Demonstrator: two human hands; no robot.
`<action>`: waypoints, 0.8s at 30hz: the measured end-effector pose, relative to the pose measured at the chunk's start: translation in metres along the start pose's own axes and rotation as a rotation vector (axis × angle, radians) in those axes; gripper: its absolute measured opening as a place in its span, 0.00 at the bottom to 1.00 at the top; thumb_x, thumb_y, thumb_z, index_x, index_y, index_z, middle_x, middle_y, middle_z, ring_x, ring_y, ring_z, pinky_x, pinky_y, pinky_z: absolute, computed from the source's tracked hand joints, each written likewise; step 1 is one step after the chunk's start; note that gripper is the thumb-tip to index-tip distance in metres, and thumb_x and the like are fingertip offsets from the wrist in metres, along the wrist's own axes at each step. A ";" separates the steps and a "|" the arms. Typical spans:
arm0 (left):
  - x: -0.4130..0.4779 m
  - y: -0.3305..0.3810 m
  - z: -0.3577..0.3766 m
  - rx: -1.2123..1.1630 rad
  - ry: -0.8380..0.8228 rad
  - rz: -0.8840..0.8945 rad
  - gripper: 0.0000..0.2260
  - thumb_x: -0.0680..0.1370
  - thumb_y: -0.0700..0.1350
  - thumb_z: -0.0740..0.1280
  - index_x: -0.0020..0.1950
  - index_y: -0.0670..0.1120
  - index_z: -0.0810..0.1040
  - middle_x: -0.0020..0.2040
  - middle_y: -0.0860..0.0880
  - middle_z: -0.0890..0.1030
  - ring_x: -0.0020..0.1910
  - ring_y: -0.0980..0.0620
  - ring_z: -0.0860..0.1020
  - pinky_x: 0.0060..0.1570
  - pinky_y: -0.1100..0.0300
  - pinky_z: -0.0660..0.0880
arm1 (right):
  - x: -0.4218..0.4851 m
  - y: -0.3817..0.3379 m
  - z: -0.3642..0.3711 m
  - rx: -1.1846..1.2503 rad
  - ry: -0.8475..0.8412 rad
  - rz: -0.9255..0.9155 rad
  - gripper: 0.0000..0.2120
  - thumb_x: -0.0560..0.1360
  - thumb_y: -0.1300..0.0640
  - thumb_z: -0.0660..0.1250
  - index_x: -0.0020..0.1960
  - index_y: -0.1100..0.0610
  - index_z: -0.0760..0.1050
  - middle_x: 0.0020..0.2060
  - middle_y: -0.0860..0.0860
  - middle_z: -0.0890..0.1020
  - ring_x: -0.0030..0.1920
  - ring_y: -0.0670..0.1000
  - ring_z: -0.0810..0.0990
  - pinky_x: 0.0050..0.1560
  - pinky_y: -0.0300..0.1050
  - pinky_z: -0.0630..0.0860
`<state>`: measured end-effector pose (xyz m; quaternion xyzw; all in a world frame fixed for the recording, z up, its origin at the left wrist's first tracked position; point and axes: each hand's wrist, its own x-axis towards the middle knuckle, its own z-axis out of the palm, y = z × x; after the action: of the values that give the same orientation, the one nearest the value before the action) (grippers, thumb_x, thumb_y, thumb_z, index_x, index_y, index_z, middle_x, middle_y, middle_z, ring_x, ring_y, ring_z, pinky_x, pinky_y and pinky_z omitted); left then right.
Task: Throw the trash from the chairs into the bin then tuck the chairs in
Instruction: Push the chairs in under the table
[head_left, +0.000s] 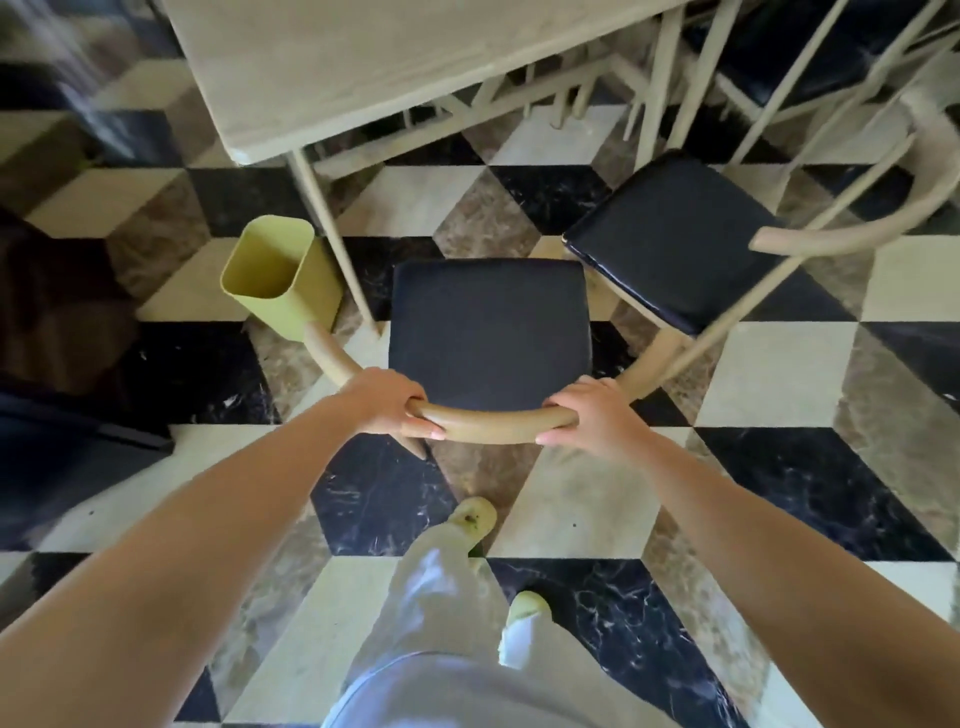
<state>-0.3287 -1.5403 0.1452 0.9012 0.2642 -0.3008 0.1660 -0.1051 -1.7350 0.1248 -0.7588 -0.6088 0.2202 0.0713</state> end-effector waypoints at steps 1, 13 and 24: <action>0.001 0.000 -0.001 -0.011 -0.019 -0.011 0.25 0.71 0.70 0.63 0.56 0.53 0.79 0.49 0.54 0.82 0.49 0.52 0.79 0.50 0.56 0.76 | -0.001 0.001 0.001 0.003 0.025 -0.013 0.22 0.69 0.39 0.70 0.55 0.53 0.80 0.52 0.48 0.83 0.56 0.52 0.76 0.58 0.46 0.64; 0.038 -0.011 -0.055 -0.071 -0.017 -0.071 0.32 0.65 0.73 0.65 0.55 0.51 0.82 0.49 0.52 0.83 0.47 0.52 0.79 0.51 0.55 0.78 | 0.045 0.032 -0.042 0.080 0.070 -0.080 0.19 0.69 0.40 0.71 0.52 0.52 0.82 0.47 0.45 0.83 0.51 0.50 0.75 0.53 0.43 0.59; 0.061 -0.025 -0.061 -0.165 -0.025 -0.132 0.28 0.65 0.71 0.68 0.55 0.53 0.82 0.48 0.54 0.84 0.48 0.54 0.80 0.53 0.54 0.78 | 0.100 0.050 -0.040 0.087 0.027 -0.157 0.21 0.66 0.36 0.67 0.51 0.48 0.81 0.46 0.42 0.83 0.51 0.49 0.74 0.52 0.42 0.57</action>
<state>-0.2743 -1.4690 0.1498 0.8613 0.3448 -0.2995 0.2227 -0.0280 -1.6455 0.1169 -0.7078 -0.6552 0.2301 0.1295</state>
